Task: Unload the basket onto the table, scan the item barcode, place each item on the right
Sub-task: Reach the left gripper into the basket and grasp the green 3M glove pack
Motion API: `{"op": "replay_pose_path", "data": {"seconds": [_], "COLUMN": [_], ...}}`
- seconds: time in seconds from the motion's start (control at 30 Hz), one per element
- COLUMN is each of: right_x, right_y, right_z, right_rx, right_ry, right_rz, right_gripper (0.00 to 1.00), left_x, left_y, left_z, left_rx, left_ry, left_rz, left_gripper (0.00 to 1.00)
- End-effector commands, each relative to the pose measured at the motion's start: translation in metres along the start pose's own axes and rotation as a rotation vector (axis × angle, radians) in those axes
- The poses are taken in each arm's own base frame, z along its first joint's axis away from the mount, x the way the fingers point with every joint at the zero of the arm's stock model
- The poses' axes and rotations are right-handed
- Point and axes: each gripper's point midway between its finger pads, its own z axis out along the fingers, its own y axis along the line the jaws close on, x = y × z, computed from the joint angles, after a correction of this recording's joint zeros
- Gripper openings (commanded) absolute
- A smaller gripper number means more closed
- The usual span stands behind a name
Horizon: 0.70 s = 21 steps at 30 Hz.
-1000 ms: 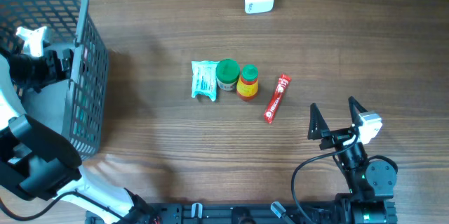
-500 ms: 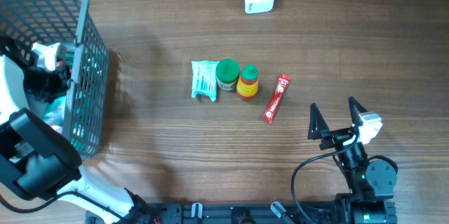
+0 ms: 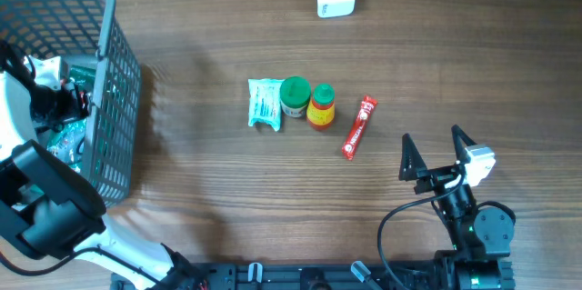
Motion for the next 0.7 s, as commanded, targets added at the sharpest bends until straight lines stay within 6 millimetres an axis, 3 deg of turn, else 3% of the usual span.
{"op": "replay_pose_path", "data": {"seconds": [0.0, 0.2, 0.37, 0.4, 0.53, 0.57, 0.67], "right_x": [-0.002, -0.002, -0.002, -0.002, -0.002, -0.002, -0.002], "right_y": [0.000, 0.000, 0.000, 0.000, 0.000, 0.000, 0.000], "right_z": [0.000, 0.000, 0.000, 0.000, 0.000, 0.000, 0.000], "right_rx": [0.004, 0.005, 0.005, 0.005, 0.005, 0.005, 0.005], "right_ry": [-0.010, -0.009, -0.010, -0.009, -0.009, -0.010, -0.009], "right_rz": [0.005, 0.005, 0.005, 0.005, 0.005, 0.005, 0.005], "right_gripper": [1.00, 1.00, 1.00, 1.00, 1.00, 1.00, 1.00], "left_x": [0.010, 0.047, 0.058, 0.060, 0.059, 0.058, 0.050], "left_y": [-0.002, -0.013, -0.012, -0.010, -0.006, -0.006, -0.004], "left_z": [0.015, 0.060, 0.077, 0.079, 0.079, 0.079, 0.075], "left_rx": [0.000, 0.023, -0.016, -0.028, -0.043, -0.045, -0.055], "left_ry": [0.034, 0.094, 0.098, 0.101, 0.096, 0.092, 0.067], "left_rz": [0.039, 0.038, 0.048, 0.048, 0.047, 0.047, 0.014], "left_gripper": [1.00, 1.00, 0.98, 0.89, 0.16, 0.04, 0.04]}}
